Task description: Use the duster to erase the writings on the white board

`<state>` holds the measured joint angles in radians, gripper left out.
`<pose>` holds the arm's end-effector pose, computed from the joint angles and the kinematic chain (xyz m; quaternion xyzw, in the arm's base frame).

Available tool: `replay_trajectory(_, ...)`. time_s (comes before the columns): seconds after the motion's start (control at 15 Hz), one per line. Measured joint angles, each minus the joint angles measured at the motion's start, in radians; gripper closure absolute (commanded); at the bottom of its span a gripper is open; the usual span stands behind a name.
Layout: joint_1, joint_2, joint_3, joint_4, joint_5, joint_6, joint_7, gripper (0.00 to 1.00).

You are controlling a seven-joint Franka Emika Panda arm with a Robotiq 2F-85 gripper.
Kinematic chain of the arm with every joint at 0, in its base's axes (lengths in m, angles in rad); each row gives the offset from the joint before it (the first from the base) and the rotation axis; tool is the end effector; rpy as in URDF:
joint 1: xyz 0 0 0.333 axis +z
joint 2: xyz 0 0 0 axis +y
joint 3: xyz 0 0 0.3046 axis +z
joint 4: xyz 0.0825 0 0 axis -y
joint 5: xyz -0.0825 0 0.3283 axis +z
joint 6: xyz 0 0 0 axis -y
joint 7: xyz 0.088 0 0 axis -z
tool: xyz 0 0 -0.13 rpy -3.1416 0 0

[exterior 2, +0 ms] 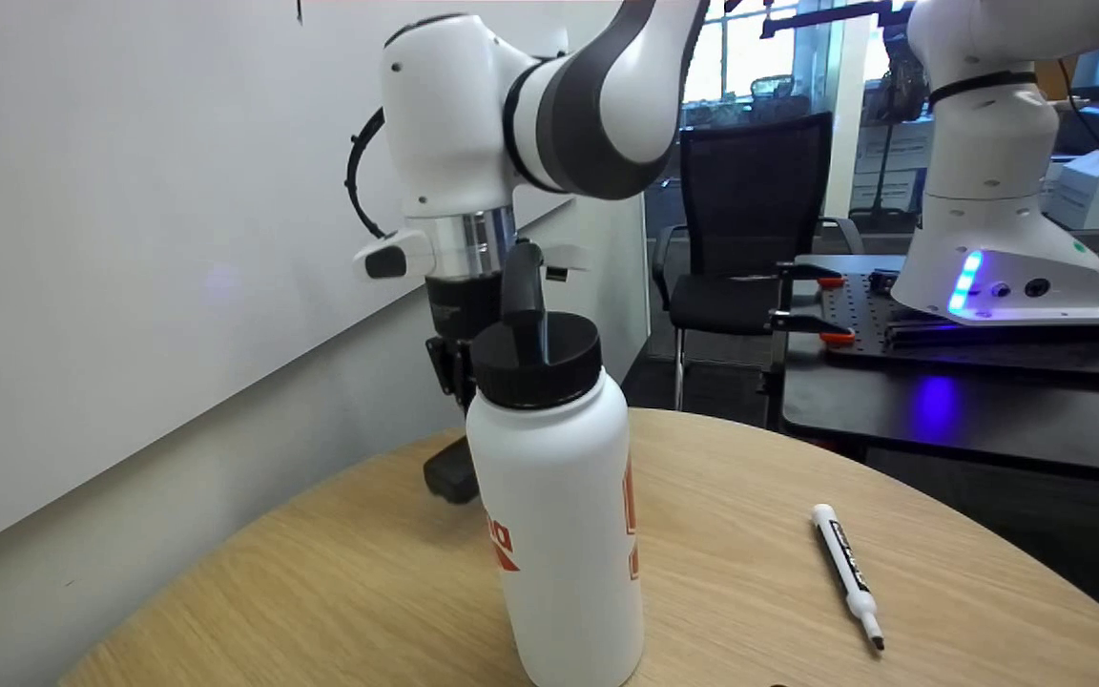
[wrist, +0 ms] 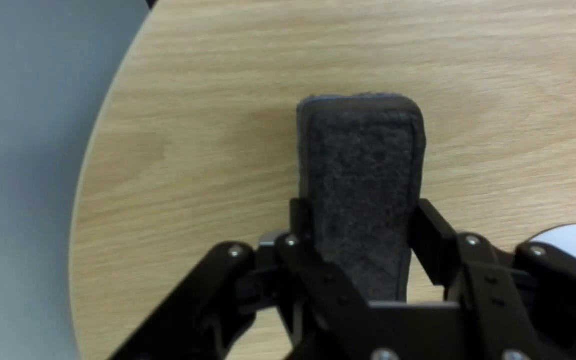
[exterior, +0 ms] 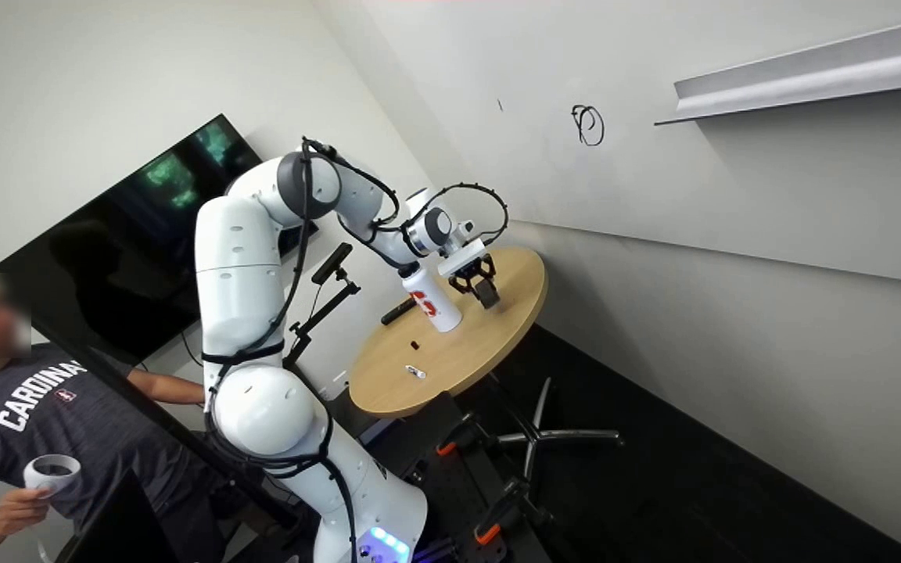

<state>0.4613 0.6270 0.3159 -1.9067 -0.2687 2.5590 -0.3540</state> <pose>0.4307 0.4119 0.1977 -0.7988 -0.6005 -0.0311 0.0206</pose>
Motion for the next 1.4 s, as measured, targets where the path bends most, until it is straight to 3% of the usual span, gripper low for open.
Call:
replay_trajectory(0.47,-0.008,-0.378,-0.063,-0.31,-0.094,0.018,0.251,0.72)
replay_trajectory(0.53,-0.012,-0.433,-0.064,-0.357,-0.11,0.019,0.284,0.47)
replay_trajectory(0.8,-0.017,-0.451,-0.056,-0.373,-0.113,0.018,0.288,0.47)
replay_trajectory(0.87,-0.017,-0.439,-0.054,-0.369,-0.113,0.018,0.288,0.72)
replay_trajectory(1.2,-0.04,-0.448,-0.077,-0.365,-0.133,0.089,0.394,0.72)
replay_trajectory(1.4,-0.099,-0.528,-0.106,-0.409,-0.124,0.153,0.442,0.72)
